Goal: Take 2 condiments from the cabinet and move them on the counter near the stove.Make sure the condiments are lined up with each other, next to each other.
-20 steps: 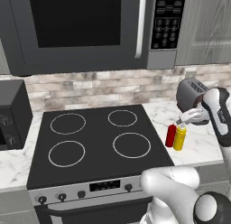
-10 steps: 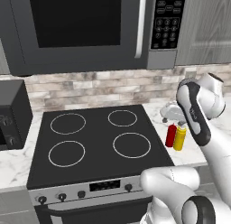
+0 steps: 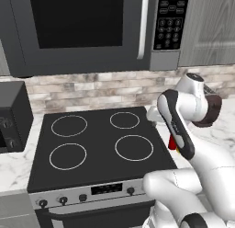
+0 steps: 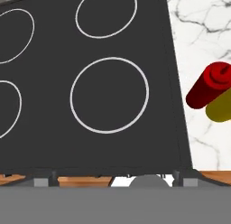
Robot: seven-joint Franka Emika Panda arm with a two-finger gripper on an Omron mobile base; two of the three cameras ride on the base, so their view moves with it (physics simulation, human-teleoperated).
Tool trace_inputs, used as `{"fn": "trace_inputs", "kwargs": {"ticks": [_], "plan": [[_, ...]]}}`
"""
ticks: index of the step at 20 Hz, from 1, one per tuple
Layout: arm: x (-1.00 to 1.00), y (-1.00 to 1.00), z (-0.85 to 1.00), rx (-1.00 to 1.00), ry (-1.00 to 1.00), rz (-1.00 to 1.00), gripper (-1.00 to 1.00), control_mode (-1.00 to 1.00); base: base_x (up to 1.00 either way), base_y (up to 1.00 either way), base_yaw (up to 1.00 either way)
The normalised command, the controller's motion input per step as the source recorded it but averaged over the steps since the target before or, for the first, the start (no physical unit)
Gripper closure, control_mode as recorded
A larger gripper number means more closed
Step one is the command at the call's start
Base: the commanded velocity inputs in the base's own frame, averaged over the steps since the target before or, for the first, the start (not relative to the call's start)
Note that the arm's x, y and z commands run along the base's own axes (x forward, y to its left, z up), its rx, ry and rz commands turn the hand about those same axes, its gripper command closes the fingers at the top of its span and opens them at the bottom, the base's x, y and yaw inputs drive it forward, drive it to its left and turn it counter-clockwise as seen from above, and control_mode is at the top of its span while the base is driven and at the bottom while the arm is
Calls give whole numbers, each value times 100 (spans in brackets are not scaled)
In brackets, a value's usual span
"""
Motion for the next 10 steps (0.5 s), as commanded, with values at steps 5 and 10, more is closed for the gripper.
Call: {"fn": "trace_inputs", "kwargs": {"ticks": [5,10], "plan": [[0,0,0,0,0,0,-100,-100,0,0,0],[0,1,0,0,0,0,-100,-100,0,0,0]]}}
